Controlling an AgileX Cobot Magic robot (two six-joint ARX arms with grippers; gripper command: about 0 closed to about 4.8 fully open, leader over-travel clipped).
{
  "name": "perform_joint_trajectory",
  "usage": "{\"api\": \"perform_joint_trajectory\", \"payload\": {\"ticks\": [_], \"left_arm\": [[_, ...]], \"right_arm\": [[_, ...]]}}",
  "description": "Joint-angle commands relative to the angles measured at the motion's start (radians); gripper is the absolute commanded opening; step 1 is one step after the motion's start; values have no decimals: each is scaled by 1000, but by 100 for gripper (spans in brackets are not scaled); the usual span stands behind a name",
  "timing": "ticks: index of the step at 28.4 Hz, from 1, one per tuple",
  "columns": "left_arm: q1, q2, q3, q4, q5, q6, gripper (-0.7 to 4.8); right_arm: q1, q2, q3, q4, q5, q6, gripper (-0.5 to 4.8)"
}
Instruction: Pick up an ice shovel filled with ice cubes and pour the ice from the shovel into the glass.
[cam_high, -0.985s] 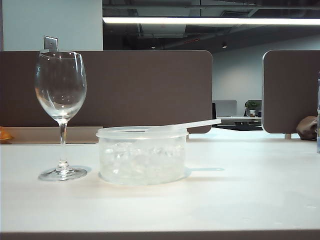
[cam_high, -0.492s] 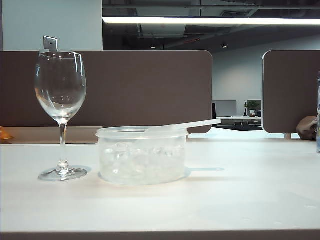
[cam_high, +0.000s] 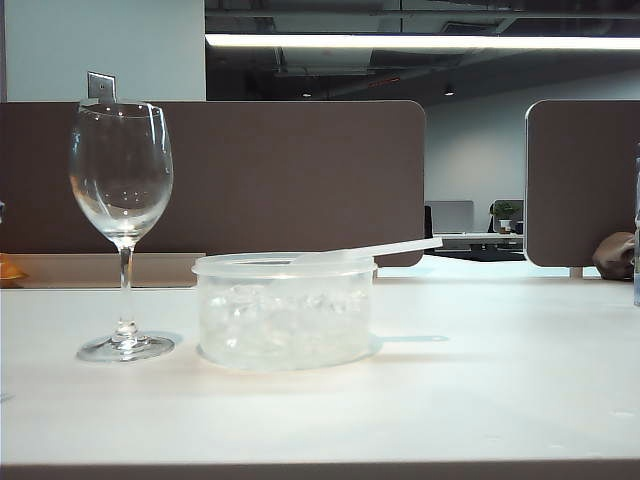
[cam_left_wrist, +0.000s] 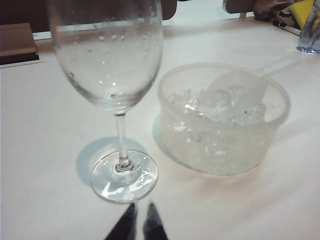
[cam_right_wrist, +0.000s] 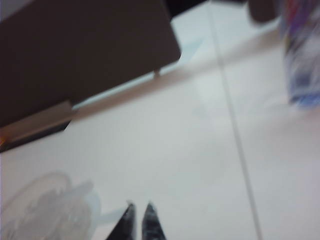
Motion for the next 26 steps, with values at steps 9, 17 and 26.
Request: {"api": "perform_joint_trajectory", "payload": {"ticks": [9, 17, 26], "left_arm": [[1, 1, 1, 9, -3, -3, 29], [1, 0, 1, 9, -2, -3, 29], [3, 0, 1, 9, -2, -3, 29]], "right_arm": [[1, 202, 463, -532, -98, -86, -6], [0, 553, 569, -540, -304, -117, 0], [16, 811, 545, -270, -370, 18, 0]]}}
